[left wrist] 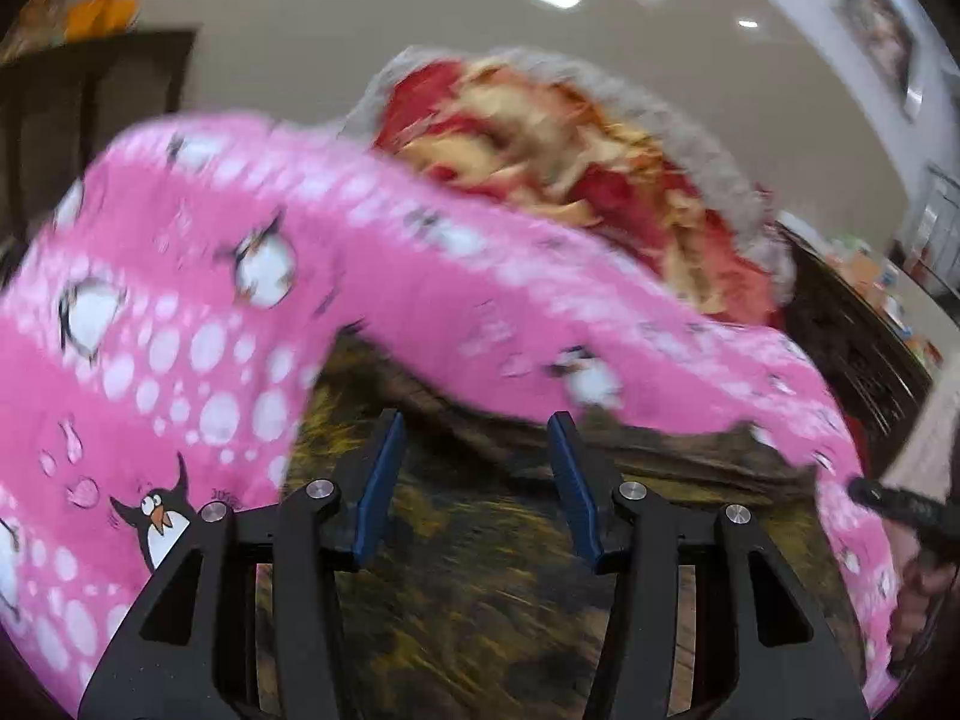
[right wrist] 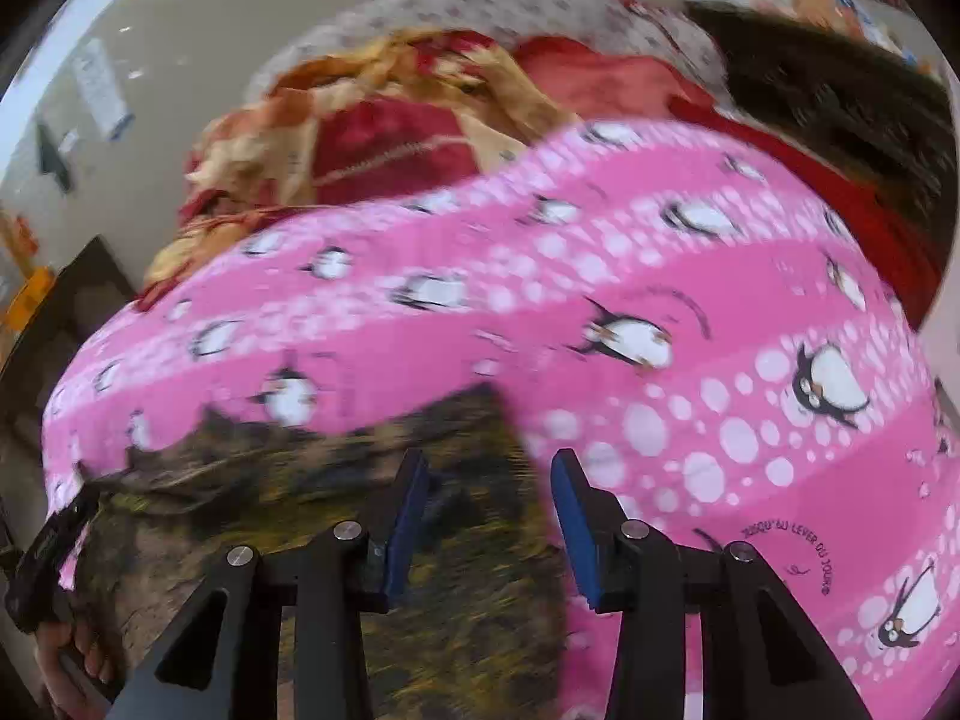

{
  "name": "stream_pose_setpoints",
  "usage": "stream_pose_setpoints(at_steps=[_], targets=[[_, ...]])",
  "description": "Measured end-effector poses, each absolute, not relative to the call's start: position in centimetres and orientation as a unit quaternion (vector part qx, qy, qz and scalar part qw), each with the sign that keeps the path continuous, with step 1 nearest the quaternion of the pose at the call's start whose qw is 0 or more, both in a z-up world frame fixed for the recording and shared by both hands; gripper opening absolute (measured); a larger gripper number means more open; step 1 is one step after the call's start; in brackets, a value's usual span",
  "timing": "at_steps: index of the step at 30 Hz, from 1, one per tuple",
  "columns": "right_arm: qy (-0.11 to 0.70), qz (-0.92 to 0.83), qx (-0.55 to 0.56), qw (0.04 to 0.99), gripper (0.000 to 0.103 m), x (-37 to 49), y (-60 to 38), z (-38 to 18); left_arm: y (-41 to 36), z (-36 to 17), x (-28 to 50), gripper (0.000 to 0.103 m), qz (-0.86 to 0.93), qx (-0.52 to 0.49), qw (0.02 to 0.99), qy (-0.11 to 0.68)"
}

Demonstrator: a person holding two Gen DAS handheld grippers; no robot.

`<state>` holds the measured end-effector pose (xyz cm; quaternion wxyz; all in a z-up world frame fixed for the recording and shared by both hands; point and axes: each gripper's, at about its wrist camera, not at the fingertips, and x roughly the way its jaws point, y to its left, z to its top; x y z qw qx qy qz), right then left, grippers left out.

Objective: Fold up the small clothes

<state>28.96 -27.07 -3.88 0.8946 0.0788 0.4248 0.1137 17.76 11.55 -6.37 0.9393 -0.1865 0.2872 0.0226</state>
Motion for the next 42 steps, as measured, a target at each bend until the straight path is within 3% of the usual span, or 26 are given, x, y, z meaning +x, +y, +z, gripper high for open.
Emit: stream_pose_setpoints(at_steps=[5, 7, 9, 15, 19, 22, 26, 33, 38, 42], targets=[[0.506, 0.251, -0.033, 0.825, 0.041, 28.6, -17.3, -6.4, 5.3, -7.4, 19.4, 0.049, -0.046, -0.088, 0.925, 0.368], [0.507, 0.224, -0.071, 0.830, 0.041, 29.5, -14.9, -7.5, 3.9, -8.8, 21.5, 0.049, -0.044, -0.060, 0.908, 0.412], [0.496, 0.199, -0.041, 0.844, 0.041, 31.6, -13.9, -7.4, 3.7, -9.4, 23.8, 0.049, -0.027, -0.046, 0.899, 0.435], [0.430, 0.189, 0.078, 0.879, 0.042, 33.7, -16.3, -4.2, 7.9, -6.1, 25.5, 0.049, 0.026, -0.119, 0.914, 0.388], [0.389, 0.150, 0.033, 0.908, 0.047, 30.7, -17.7, -4.1, 9.7, -8.7, 24.7, 0.051, 0.034, -0.140, 0.907, 0.396], [0.397, 0.106, -0.025, 0.911, 0.049, 29.3, -19.4, -7.6, 10.8, -10.6, 22.7, 0.051, 0.026, -0.146, 0.913, 0.379], [0.428, 0.110, 0.052, 0.895, 0.070, 30.3, -23.4, -9.9, 13.1, -11.0, 22.2, 0.051, 0.037, -0.199, 0.907, 0.369], [0.438, 0.110, 0.049, 0.891, 0.084, 32.1, -23.0, -10.7, 12.7, -11.2, 23.1, 0.053, 0.047, -0.192, 0.906, 0.375], [0.457, 0.112, 0.052, 0.881, 0.083, 32.4, -23.0, -10.2, 12.3, -10.8, 23.5, 0.056, 0.046, -0.172, 0.900, 0.399], [0.428, 0.092, 0.012, 0.899, 0.079, 27.8, -23.0, -5.1, 10.9, -7.4, 19.6, 0.056, 0.037, -0.156, 0.899, 0.407]])
